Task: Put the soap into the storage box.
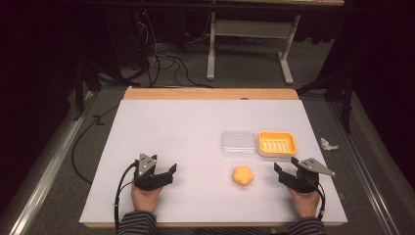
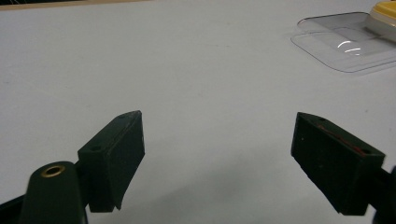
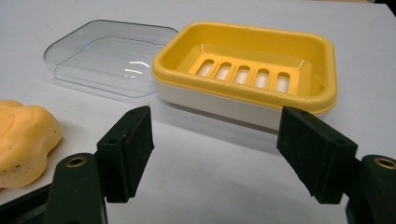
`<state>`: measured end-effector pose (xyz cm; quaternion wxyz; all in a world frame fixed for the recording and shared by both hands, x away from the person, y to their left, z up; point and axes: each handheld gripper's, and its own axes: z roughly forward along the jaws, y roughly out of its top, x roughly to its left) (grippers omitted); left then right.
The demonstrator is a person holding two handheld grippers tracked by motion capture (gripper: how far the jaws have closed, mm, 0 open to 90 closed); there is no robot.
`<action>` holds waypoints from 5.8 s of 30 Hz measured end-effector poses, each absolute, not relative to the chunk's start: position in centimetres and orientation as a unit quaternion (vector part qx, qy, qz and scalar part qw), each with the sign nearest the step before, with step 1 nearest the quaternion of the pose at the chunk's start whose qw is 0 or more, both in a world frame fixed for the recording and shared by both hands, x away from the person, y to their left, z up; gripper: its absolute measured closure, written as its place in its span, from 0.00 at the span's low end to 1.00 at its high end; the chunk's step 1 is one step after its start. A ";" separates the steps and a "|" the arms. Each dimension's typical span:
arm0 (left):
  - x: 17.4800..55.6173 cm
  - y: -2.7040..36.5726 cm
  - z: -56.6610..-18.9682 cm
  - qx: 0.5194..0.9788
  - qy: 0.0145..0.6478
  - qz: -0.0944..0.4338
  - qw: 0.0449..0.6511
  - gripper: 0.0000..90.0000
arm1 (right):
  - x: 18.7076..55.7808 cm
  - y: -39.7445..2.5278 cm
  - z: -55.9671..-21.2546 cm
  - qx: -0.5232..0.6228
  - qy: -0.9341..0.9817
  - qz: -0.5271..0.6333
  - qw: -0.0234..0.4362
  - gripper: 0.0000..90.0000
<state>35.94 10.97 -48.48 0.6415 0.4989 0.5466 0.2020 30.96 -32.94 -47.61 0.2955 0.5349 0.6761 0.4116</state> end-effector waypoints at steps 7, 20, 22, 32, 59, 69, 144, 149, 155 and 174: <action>36.0 10.9 -48.5 0.498 0.548 0.206 0.640 0.18 | 30.7 -32.6 -47.6 0.523 0.680 0.410 0.309 0.34; 36.0 10.9 -48.5 0.502 0.549 0.202 0.637 0.17 | 31.8 -32.9 -47.6 0.546 0.693 0.389 0.265 0.37; 36.0 10.9 -48.5 0.503 0.548 0.202 0.637 0.17 | 31.8 -32.7 -47.6 0.540 0.699 0.381 0.273 0.38; 36.0 10.9 -48.5 0.503 0.549 0.202 0.636 0.17 | 30.8 -32.4 -47.0 0.534 0.705 0.383 0.266 0.40; 36.1 10.9 -48.6 0.508 0.547 0.199 0.635 0.18 | 28.1 -27.8 -46.4 0.468 0.751 0.413 0.217 0.35; 36.1 10.9 -48.6 0.508 0.548 0.198 0.635 0.18 | 29.4 -24.6 -46.6 0.432 0.783 0.403 0.195 0.29; 36.3 10.8 -48.6 0.510 0.554 0.197 0.628 0.26 | 31.8 -22.1 -46.8 0.422 0.819 0.345 0.178 0.29; 36.3 10.8 -48.6 0.509 0.555 0.199 0.627 0.26 | 31.6 -22.4 -46.6 0.424 0.817 0.347 0.179 0.29; 36.3 10.8 -48.6 0.508 0.557 0.199 0.626 0.26 | 31.3 -23.2 -46.3 0.429 0.813 0.350 0.181 0.29; 36.2 10.8 -48.6 0.510 0.554 0.202 0.627 0.26 | 30.6 -26.1 -45.6 0.449 0.795 0.359 0.194 0.29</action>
